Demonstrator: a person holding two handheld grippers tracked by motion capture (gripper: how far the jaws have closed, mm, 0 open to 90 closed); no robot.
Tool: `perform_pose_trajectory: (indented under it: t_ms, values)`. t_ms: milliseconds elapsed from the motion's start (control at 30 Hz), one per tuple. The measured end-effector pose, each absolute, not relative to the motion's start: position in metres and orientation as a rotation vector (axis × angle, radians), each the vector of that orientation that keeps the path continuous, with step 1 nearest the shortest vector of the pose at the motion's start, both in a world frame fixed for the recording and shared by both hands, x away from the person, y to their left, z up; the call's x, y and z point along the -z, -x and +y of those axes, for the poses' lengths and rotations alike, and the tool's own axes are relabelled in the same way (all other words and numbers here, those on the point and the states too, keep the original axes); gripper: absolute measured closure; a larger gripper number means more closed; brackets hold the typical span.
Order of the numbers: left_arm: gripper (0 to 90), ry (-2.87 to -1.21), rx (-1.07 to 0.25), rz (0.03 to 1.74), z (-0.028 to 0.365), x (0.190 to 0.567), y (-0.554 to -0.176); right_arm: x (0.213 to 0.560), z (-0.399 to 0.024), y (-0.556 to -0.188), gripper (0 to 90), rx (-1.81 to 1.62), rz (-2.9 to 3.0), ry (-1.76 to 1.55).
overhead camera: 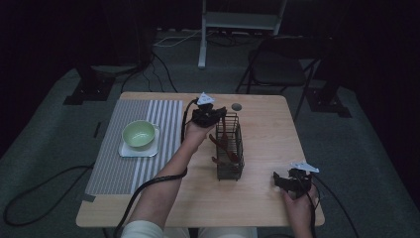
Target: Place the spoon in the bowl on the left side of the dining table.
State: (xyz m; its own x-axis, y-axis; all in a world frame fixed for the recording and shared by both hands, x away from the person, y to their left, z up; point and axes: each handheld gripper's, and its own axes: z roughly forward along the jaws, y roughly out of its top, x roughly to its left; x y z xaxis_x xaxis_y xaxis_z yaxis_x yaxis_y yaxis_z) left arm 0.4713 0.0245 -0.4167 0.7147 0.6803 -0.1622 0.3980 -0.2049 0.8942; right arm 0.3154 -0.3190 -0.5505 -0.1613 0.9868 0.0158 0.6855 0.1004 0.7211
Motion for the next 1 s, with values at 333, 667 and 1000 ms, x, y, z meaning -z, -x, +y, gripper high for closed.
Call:
perform_pose_trajectory:
  t_ms: [333,667,1000]
  values:
    - [84.2,-1.811,-0.336,0.838,0.023,0.407,-0.466,0.55,-0.319,-0.315,12.4,-0.827,1.905,-1.63]
    - [84.3,-1.77,-0.33,0.819,0.03,0.389,-0.458,0.55,-0.319,-0.315,12.4,-0.827,1.905,-1.631]
    - [84.3,-1.704,-0.373,0.799,0.042,0.369,-0.451,0.55,-0.319,-0.315,12.4,-0.827,1.905,-1.631]
